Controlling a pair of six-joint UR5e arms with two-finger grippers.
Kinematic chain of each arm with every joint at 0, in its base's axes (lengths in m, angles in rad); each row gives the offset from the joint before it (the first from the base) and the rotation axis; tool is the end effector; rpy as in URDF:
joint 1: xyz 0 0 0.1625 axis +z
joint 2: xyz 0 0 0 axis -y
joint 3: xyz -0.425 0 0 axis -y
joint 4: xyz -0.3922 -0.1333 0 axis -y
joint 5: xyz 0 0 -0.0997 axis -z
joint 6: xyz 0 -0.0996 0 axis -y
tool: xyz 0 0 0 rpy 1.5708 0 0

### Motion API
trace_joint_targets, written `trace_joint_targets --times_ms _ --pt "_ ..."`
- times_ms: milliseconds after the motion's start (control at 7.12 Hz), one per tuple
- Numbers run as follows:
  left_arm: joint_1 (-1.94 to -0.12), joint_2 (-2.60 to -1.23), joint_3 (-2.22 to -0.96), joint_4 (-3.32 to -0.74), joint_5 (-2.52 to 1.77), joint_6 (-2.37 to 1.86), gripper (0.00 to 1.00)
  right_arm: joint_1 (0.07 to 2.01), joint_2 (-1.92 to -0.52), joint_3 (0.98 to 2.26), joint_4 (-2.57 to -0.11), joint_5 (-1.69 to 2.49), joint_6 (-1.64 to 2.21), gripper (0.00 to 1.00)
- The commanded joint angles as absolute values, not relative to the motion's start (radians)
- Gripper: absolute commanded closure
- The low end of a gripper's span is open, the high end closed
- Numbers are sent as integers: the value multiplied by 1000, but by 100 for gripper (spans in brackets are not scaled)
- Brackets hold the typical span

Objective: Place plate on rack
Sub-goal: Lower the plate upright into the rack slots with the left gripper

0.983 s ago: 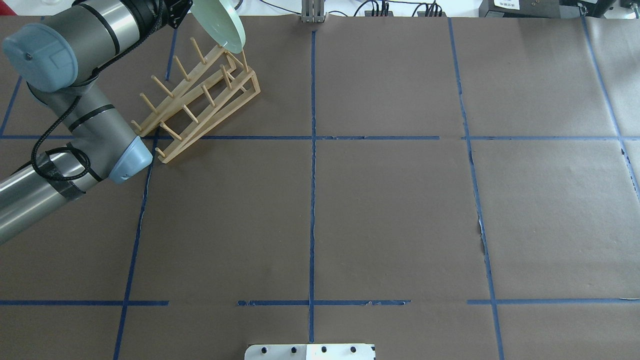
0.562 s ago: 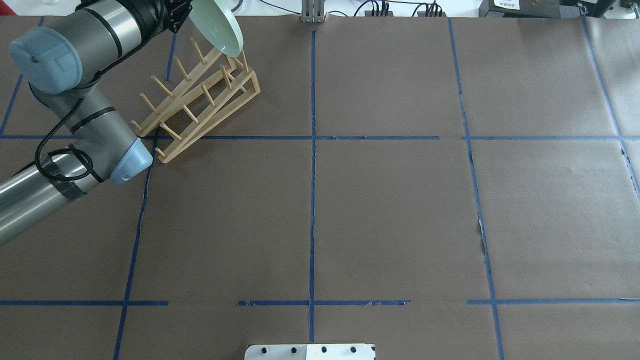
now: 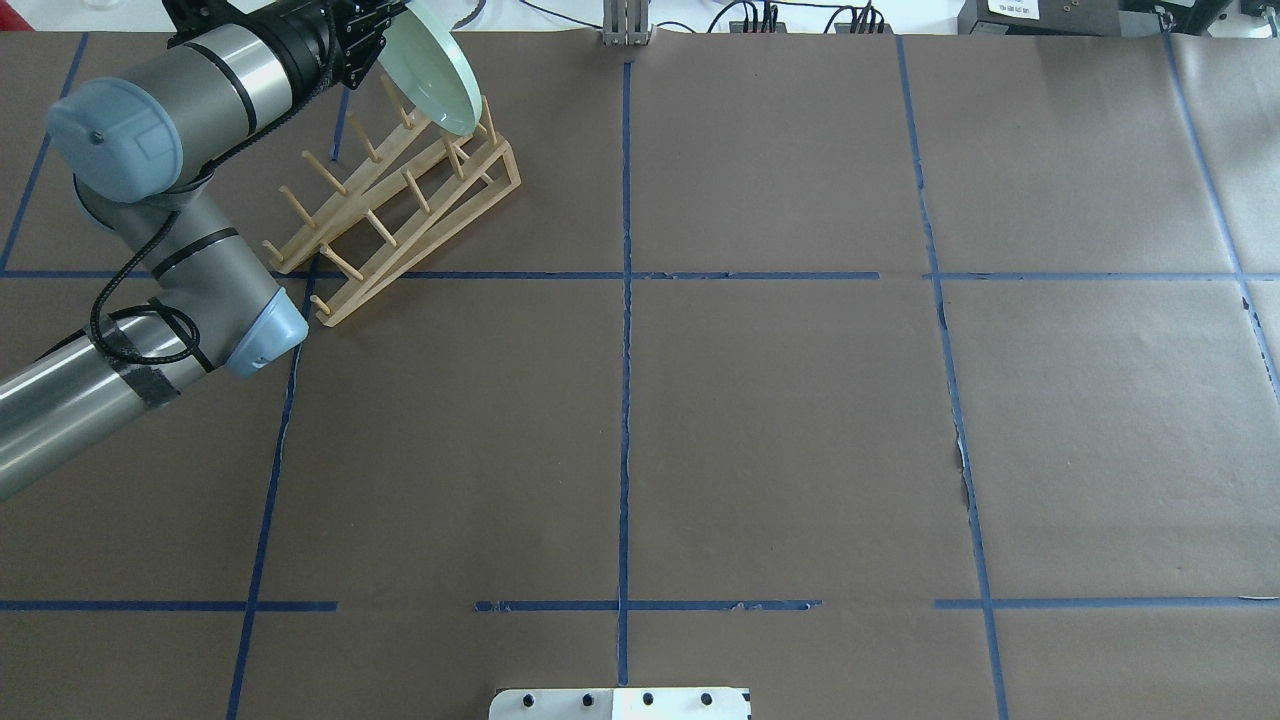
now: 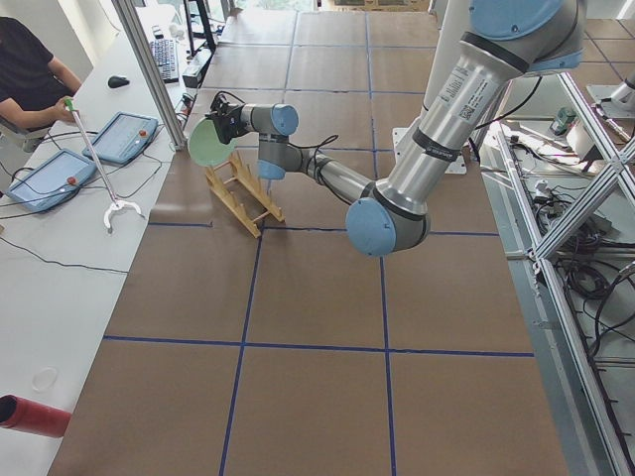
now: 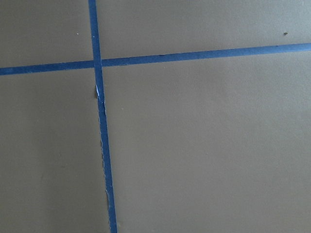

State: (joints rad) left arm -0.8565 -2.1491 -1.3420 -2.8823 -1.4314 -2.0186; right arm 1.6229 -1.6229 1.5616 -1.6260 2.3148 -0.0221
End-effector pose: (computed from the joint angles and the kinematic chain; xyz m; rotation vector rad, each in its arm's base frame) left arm 0.3409 -0.6178 0.2759 0.4719 1.7183 -1.0847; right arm 0.0897 -0.4558 0.6953 -0.0834 -0.7469 0.0719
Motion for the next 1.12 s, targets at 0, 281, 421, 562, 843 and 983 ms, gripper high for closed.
trace_joint_targets --times_ms 0,281,421,562,843,983 --pt "-838 -2149 -1325 -2890 -1430 -2017 100 1623 -1623 1562 -1626 2315 -23 0" --pt "-830 -2148 -1316 -2890 -1424 -2017 27 1623 -1623 1562 -1626 2315 -23 0" --pt "-825 -2149 -1307 -2890 -1424 -2011 0 1623 -1621 1562 -1626 2315 -23 0" --pt "-825 -2149 -1305 -2889 -1424 -2002 0 1623 -1623 1562 -1626 2315 -21 0" --pt "-827 -2137 -1310 -2885 -1428 -1940 0 1623 -1623 1562 -1626 2315 -23 0" --pt "-831 -2132 -1325 -2879 -1443 -1808 0 1623 -1623 1562 -1626 2315 -21 0"
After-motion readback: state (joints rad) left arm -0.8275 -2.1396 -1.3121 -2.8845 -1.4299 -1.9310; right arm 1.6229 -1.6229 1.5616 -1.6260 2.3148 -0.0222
